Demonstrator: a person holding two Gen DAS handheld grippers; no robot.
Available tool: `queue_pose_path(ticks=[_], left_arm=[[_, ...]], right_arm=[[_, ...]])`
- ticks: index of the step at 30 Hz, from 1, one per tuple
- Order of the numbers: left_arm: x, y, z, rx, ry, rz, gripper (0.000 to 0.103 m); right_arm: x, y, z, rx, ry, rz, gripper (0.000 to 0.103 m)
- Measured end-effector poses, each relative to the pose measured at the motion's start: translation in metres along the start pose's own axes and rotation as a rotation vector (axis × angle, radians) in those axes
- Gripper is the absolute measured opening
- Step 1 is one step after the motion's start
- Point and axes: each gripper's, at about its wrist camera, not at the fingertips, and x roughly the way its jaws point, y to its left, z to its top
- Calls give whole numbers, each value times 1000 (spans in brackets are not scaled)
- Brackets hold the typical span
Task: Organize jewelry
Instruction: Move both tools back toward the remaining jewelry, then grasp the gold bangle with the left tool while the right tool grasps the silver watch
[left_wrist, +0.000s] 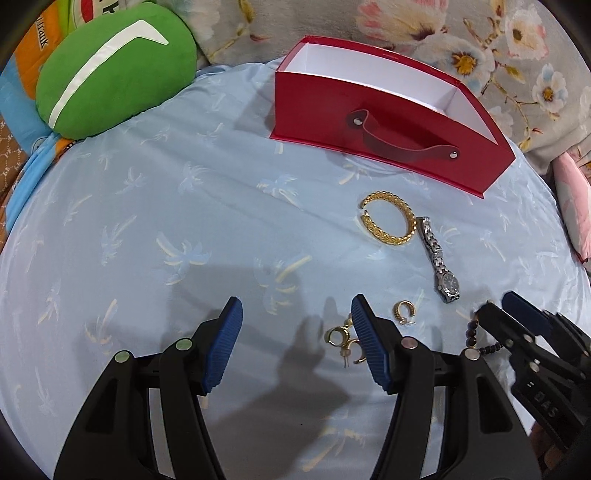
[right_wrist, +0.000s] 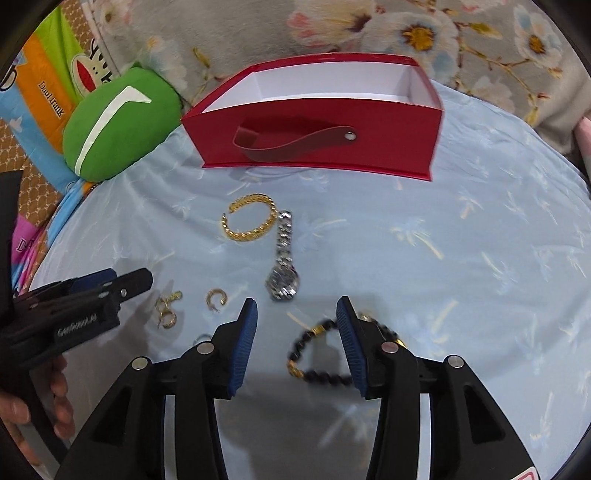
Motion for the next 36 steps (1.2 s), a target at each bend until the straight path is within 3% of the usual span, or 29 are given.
queue_pose_path(ticks=[9,11,13,14,22,32,34,36], left_arm=[[5,5,11,-28,-4,-13,64],[8,2,14,-26,-3,-19,64],[10,-4,18,-19,-3,-27,64],[12,-7,21,-13,-3,-31,64],[39,-46,43,37,11,-77,71],[78,-89,56,109,21,-43,71],[79,-93,57,118,15,-32,69],[79,-95,58,130,10,-27,57]], right_arm=[[34,5,5,-6,53,-11,44],[34,4,3,-11,44,-23,37],[33,0,3,-6,45,-21,17],[32,-3,3,6,46,-14,17],[13,-21,-3,61,18,-12,16],[-4,-50,-5,105,-3,-67,16],[-5,-53,-6,112,-5,-66,16],[-6,-53,-4,115,-8,-64,16]])
